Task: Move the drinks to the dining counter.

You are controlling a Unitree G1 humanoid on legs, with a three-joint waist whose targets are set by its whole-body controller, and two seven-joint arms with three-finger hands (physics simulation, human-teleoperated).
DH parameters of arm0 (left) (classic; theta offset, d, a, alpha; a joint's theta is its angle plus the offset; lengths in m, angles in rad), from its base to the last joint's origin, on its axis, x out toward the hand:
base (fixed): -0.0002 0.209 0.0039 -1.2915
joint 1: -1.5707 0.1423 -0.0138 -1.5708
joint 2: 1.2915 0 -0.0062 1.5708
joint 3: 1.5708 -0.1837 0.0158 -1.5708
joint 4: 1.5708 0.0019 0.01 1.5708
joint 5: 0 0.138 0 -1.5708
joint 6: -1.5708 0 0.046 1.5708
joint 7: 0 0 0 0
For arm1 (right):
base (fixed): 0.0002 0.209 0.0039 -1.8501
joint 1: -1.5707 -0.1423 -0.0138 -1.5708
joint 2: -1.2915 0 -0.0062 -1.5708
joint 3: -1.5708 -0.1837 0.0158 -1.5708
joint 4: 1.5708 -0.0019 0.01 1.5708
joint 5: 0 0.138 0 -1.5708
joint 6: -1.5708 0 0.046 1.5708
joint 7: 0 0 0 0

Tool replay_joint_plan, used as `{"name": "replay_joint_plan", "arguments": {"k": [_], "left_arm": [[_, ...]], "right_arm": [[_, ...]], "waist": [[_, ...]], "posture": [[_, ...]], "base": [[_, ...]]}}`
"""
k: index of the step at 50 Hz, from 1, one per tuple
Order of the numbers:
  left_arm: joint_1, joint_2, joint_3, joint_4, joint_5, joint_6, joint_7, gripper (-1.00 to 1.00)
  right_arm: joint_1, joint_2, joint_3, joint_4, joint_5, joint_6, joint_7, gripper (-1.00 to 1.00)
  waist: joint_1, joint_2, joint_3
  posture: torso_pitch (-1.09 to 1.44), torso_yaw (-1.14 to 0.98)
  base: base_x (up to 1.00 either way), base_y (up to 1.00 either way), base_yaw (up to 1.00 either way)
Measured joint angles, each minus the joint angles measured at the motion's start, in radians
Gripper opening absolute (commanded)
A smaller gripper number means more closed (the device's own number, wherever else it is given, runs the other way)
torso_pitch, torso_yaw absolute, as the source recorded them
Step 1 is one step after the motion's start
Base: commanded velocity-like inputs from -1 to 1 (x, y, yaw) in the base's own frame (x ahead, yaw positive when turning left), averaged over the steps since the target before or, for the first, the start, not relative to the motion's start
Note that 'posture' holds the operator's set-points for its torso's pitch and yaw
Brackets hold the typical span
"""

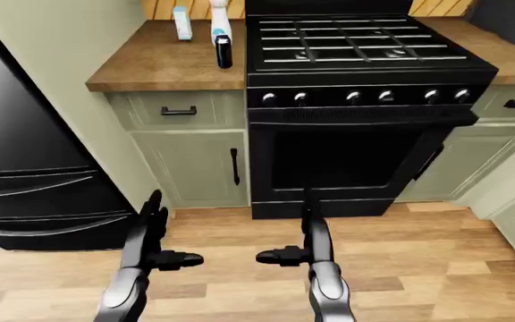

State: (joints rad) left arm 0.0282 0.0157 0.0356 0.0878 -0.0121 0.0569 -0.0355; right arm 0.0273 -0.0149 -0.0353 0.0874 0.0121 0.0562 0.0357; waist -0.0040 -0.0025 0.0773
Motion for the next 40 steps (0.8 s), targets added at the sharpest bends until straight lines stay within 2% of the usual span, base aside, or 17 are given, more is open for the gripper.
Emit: {"name": "replay_joint_plan", "arguments": {"k": [1, 3, 5, 7, 13, 17, 24, 32, 37, 40], "left_arm": [[-0.003, 0.001, 0.003, -0.016, -0.004, 0.002, 0.0, 1.0], [-0.032, 0.005, 0.015, -0.061, -0.015, 0.0, 0.002, 1.0], [-0.038, 0.006, 0.016, -0.084, -0.018, 0.004, 0.007, 1.0], [-0.022, 0.004, 0.009, -0.091, -0.015, 0.015, 0.009, 1.0], [-0.011, 0.009, 0.0, -0.132, 0.0, 0.075, 0.002, 1.0], [-0.029, 0.012, 0.011, -0.192, 0.011, 0.119, -0.001, 1.0], [-0.071, 0.025, 0.039, -0.394, -0.007, 0.278, -0.015, 1.0], [-0.155, 0.036, 0.034, -0.602, -0.026, 0.509, -0.016, 1.0], [-0.194, 0.049, 0.058, -0.675, -0.038, 0.602, -0.01, 1.0], [-0.212, 0.06, 0.077, -0.714, -0.049, 0.65, -0.006, 1.0]], "right_arm": [[0.001, -0.002, 0.0, -0.021, 0.002, 0.002, 0.001, 1.0], [-0.025, -0.006, -0.009, -0.052, 0.005, -0.022, 0.001, 1.0], [-0.034, -0.005, -0.015, -0.035, 0.008, -0.049, -0.002, 1.0], [-0.019, -0.006, -0.015, -0.035, 0.011, -0.039, -0.004, 1.0], [-0.023, -0.008, -0.016, -0.061, 0.01, 0.008, -0.009, 1.0], [-0.036, -0.01, -0.016, -0.129, 0.013, 0.054, -0.01, 1.0], [-0.051, -0.016, -0.038, -0.272, 0.024, 0.131, -0.015, 1.0], [-0.105, -0.025, -0.044, -0.44, 0.039, 0.307, -0.028, 1.0], [-0.121, -0.026, -0.059, -0.571, 0.061, 0.417, -0.04, 1.0], [-0.11, -0.029, -0.05, -0.631, 0.077, 0.446, -0.037, 1.0]], "waist": [[-0.001, -0.004, -0.01], [0.005, -0.004, -0.059], [0.007, -0.01, -0.041], [0.007, -0.008, -0.054], [0.007, -0.004, -0.054], [0.008, -0.003, -0.063], [0.01, -0.004, -0.077], [0.008, -0.003, -0.072], [0.01, -0.004, -0.069], [0.009, -0.005, -0.067]], "posture": [[0.0, 0.0], [0.0, 0.0], [0.0, 0.0], [0.0, 0.0], [0.0, 0.0], [0.0, 0.0], [0.0, 0.0], [0.0, 0.0], [0.0, 0.0], [0.0, 0.0]], "base": [[0.0, 0.0, 0.0], [0.0, 0.0, 0.0], [0.0, 0.0, 0.0], [0.0, 0.0, 0.0], [0.0, 0.0, 0.0], [0.0, 0.0, 0.0], [0.0, 0.0, 0.0], [0.0, 0.0, 0.0], [0.0, 0.0, 0.0], [0.0, 0.0, 0.0]]}}
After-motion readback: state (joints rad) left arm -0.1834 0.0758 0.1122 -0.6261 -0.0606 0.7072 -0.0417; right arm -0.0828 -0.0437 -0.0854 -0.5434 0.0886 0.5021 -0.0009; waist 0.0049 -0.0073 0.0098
